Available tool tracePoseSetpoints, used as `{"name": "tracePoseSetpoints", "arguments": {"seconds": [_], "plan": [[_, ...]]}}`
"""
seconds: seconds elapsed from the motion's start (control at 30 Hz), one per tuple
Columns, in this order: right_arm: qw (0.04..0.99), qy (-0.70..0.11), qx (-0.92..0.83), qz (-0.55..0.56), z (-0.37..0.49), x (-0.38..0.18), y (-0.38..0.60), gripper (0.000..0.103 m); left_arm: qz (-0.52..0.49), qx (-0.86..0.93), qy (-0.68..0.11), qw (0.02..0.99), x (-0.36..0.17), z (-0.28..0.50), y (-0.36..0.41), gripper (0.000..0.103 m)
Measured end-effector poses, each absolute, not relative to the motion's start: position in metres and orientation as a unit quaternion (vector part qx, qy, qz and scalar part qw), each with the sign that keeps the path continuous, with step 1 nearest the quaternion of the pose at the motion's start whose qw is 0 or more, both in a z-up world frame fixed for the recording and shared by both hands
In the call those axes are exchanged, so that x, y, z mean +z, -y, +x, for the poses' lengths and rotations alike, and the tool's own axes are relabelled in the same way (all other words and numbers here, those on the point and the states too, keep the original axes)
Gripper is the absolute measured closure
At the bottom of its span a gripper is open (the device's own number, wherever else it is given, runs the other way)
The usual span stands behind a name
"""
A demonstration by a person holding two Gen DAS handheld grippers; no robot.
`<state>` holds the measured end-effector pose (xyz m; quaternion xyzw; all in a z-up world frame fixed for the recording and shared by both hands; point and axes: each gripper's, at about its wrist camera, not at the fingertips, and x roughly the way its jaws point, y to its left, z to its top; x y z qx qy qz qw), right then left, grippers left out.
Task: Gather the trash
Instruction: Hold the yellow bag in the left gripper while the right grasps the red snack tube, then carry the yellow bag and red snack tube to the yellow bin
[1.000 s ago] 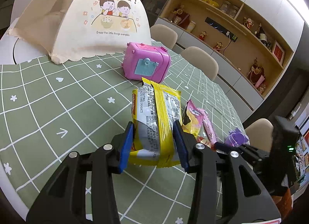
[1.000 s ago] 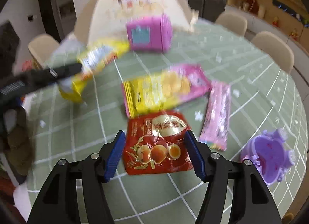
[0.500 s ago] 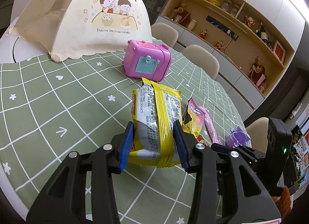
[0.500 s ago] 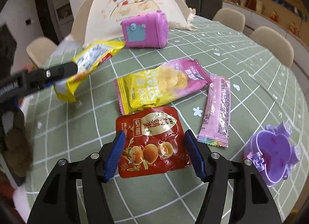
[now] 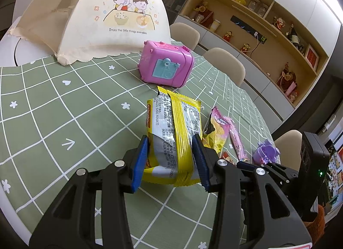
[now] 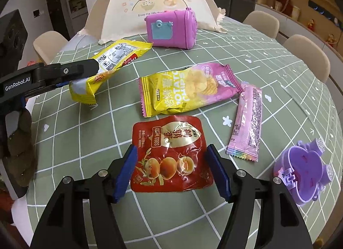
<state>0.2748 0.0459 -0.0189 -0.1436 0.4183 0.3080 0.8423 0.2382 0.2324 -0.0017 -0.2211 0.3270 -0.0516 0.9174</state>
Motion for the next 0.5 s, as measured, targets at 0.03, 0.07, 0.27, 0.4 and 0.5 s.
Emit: {"name": "tracePoseSetpoints", "arguments": {"seconds": [0.03, 0.07, 0.27, 0.4, 0.5], "plan": [[0.843, -0.415, 0.310, -0.146, 0.273, -0.018, -0.047, 0.051, -0.221, -0.052, -0.326, 0.917, -0.001, 0.238, -0.232, 0.064], [0.845, -0.410, 0.308, -0.152, 0.269, -0.017, -0.047, 0.065, -0.222, -0.052, -0.326, 0.917, -0.001, 0.238, -0.232, 0.064], [0.857, -0.386, 0.305, -0.154, 0.251, 0.001, -0.042, 0.084, -0.226, -0.048, -0.318, 0.919, 0.001, 0.235, -0.234, 0.064], [0.872, -0.362, 0.294, -0.146, 0.240, 0.021, -0.025, 0.085, -0.214, -0.048, -0.309, 0.925, 0.011, 0.226, -0.227, 0.064], [0.883, -0.347, 0.284, -0.139, 0.234, 0.033, -0.009, 0.085, -0.204, -0.059, -0.305, 0.928, 0.019, 0.220, -0.212, 0.064]]}}
